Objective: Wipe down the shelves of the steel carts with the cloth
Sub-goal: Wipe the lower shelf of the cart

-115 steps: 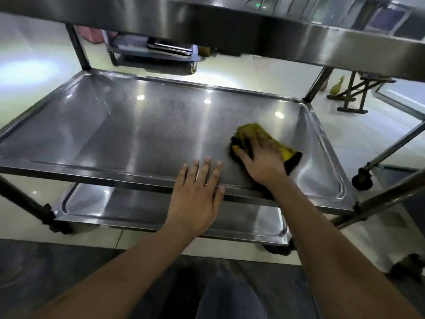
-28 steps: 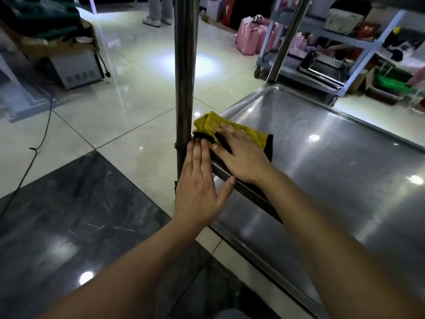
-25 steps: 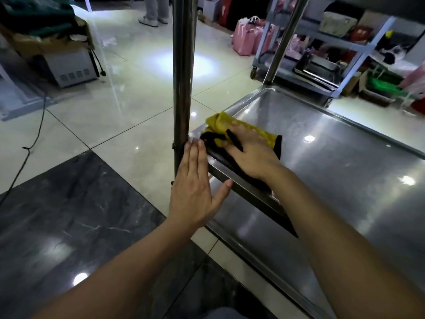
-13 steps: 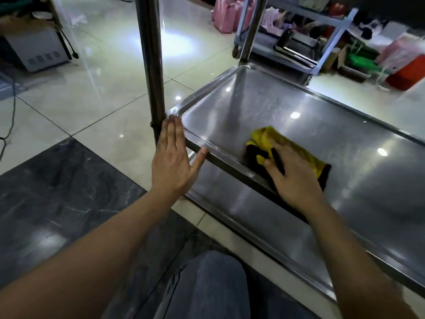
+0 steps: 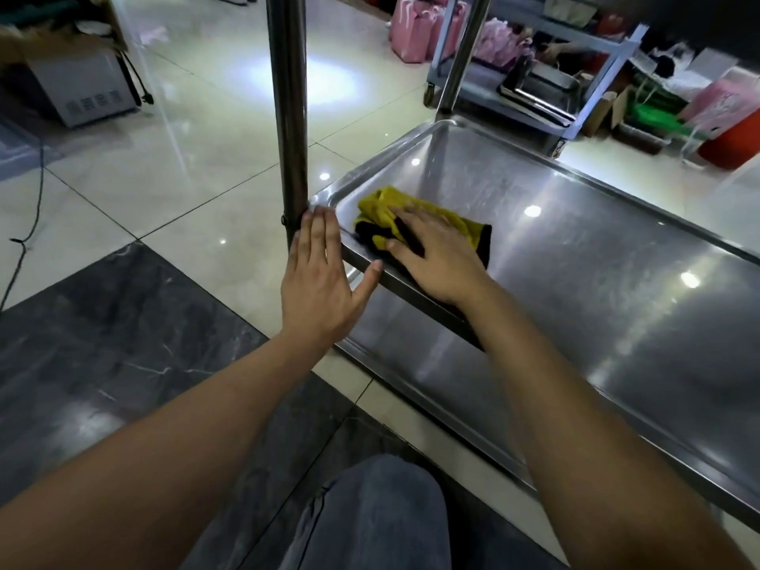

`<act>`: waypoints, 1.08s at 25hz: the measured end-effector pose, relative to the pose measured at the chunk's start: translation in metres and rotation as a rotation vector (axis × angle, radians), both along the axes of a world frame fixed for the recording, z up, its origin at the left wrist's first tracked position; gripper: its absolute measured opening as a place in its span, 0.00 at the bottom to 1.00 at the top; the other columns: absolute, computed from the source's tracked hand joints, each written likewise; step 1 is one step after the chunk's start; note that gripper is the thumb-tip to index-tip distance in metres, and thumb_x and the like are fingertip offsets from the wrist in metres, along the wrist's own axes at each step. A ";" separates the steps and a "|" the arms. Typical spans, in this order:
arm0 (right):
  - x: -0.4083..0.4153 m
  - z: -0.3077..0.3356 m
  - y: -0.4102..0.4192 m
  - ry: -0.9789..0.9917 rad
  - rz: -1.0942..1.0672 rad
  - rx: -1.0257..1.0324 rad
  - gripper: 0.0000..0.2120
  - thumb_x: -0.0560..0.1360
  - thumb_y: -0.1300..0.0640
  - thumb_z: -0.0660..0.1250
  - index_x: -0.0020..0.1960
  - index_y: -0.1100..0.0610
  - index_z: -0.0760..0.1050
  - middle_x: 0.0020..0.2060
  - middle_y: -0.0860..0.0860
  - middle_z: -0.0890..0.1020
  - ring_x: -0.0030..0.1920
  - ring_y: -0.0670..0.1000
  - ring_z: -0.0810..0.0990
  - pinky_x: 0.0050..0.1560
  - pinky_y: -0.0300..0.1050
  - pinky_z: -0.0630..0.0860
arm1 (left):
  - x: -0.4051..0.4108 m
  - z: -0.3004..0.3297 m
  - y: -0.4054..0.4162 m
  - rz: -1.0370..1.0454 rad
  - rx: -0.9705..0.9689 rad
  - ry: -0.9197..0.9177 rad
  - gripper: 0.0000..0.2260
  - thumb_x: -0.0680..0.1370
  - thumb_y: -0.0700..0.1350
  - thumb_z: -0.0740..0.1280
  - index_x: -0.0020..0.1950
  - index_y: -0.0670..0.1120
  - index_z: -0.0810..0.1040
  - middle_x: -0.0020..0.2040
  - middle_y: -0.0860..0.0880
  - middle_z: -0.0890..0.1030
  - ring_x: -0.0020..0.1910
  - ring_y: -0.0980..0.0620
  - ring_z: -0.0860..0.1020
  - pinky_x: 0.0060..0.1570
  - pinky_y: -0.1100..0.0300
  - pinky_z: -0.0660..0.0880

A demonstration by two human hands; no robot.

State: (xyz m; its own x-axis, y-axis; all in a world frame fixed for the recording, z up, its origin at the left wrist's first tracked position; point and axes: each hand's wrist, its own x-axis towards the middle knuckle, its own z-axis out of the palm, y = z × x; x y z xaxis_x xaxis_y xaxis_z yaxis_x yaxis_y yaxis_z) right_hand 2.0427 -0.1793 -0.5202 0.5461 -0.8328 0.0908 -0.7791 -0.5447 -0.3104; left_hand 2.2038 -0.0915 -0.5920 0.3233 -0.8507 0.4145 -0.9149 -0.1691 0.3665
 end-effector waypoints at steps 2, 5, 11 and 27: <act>-0.050 -0.006 0.010 -0.042 -0.023 -0.011 0.29 0.79 0.37 0.59 0.77 0.46 0.66 0.78 0.50 0.67 0.78 0.53 0.63 0.79 0.53 0.57 | -0.001 -0.004 0.000 0.018 -0.009 0.006 0.40 0.81 0.70 0.46 0.83 0.43 0.46 0.84 0.46 0.49 0.83 0.51 0.44 0.81 0.52 0.46; -0.103 -0.013 -0.014 0.048 -0.283 -0.049 0.31 0.80 0.34 0.55 0.79 0.46 0.61 0.79 0.50 0.64 0.79 0.53 0.61 0.79 0.55 0.56 | -0.007 -0.009 -0.003 0.043 -0.041 0.017 0.40 0.81 0.70 0.46 0.83 0.44 0.47 0.84 0.47 0.49 0.82 0.52 0.43 0.81 0.54 0.45; -0.063 0.000 -0.077 0.070 -0.432 0.023 0.32 0.83 0.38 0.51 0.82 0.52 0.55 0.81 0.54 0.58 0.81 0.55 0.56 0.81 0.53 0.50 | -0.009 -0.010 -0.005 0.022 -0.026 0.033 0.40 0.81 0.71 0.45 0.83 0.45 0.44 0.84 0.48 0.46 0.82 0.52 0.41 0.80 0.52 0.46; 0.002 -0.015 -0.073 -0.014 0.075 -0.047 0.30 0.79 0.34 0.56 0.78 0.41 0.60 0.78 0.46 0.66 0.77 0.53 0.64 0.78 0.56 0.60 | -0.001 -0.004 -0.002 0.027 0.025 -0.022 0.42 0.81 0.72 0.43 0.83 0.43 0.45 0.84 0.45 0.46 0.82 0.50 0.41 0.81 0.51 0.45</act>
